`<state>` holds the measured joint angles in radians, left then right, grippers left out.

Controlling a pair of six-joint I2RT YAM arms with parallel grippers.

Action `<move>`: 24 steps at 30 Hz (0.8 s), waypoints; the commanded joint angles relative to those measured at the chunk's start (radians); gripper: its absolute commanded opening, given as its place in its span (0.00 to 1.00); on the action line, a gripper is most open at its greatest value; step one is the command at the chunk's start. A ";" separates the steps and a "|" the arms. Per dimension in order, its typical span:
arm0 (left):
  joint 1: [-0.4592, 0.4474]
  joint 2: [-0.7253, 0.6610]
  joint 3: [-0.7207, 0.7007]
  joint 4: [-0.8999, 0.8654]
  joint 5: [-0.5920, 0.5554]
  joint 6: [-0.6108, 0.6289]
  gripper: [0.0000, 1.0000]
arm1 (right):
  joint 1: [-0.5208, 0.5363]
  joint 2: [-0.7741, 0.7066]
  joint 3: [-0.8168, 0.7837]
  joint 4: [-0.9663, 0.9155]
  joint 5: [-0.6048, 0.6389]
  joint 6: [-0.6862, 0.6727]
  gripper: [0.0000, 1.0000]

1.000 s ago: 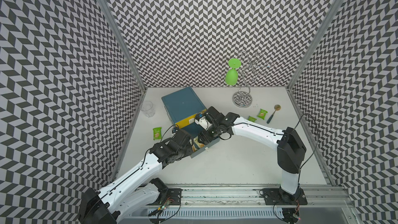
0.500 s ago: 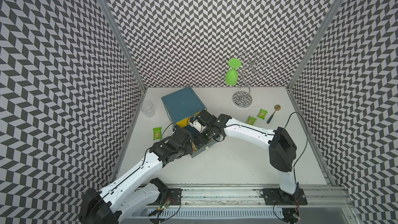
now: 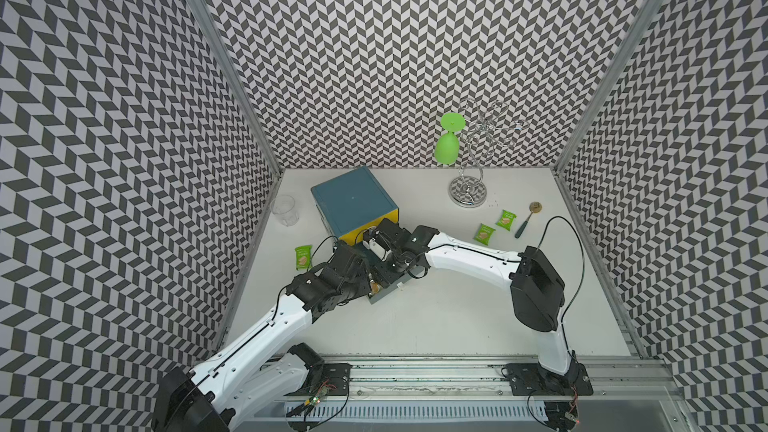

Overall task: Take the cookies out of the drawer
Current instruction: Pick up the cookie from the drawer.

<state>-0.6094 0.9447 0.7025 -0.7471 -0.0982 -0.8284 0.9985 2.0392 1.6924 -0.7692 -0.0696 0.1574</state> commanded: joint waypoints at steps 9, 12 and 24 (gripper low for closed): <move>0.019 -0.024 0.007 0.026 0.014 0.029 0.28 | -0.001 0.039 -0.013 0.024 0.094 0.018 0.50; 0.020 -0.024 0.007 0.028 0.016 0.031 0.28 | 0.000 0.027 -0.011 0.036 0.108 0.024 0.42; 0.022 -0.024 0.008 0.030 0.022 0.037 0.28 | -0.001 -0.034 -0.005 0.085 0.142 0.029 0.36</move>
<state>-0.5949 0.9337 0.7025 -0.7258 -0.0822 -0.8043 0.9993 2.0403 1.6920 -0.7525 0.0193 0.1768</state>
